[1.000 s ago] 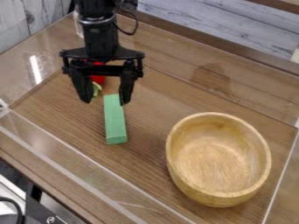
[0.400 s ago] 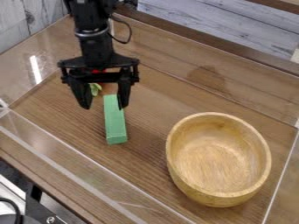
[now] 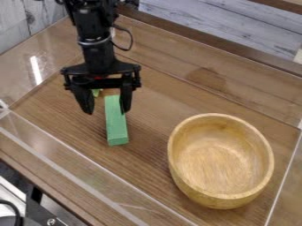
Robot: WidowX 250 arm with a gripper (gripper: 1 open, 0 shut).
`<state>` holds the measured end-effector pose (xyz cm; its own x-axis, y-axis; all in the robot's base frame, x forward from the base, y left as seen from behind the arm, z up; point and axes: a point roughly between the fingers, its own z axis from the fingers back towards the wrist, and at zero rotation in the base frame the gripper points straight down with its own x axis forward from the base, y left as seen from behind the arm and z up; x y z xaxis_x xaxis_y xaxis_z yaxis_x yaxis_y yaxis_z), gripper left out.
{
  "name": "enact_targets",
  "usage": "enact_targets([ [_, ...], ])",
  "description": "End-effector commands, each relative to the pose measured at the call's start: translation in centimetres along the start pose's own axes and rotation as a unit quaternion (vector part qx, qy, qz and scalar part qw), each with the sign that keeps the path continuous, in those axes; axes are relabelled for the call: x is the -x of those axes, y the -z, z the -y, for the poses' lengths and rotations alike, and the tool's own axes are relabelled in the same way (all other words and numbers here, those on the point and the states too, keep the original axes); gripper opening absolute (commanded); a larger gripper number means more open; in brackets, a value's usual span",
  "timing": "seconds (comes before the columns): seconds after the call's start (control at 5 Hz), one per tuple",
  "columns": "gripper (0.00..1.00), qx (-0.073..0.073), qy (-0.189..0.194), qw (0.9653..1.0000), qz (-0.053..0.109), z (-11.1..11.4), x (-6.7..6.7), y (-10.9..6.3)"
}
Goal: Put the green block in the brown bowl
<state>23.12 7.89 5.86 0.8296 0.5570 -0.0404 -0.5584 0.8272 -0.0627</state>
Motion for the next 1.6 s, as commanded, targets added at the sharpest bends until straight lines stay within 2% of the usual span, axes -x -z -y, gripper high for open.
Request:
enact_targets([
  [0.0,1.0,0.001,-0.009,0.9999,0.014,0.0,-0.6,-0.2],
  [1.0,1.0,0.013,-0.009,0.9997,0.021,0.9,-0.9,-1.3],
  [1.4,1.0,0.011,-0.01,0.9996,0.025,0.9,-1.1,-1.2],
])
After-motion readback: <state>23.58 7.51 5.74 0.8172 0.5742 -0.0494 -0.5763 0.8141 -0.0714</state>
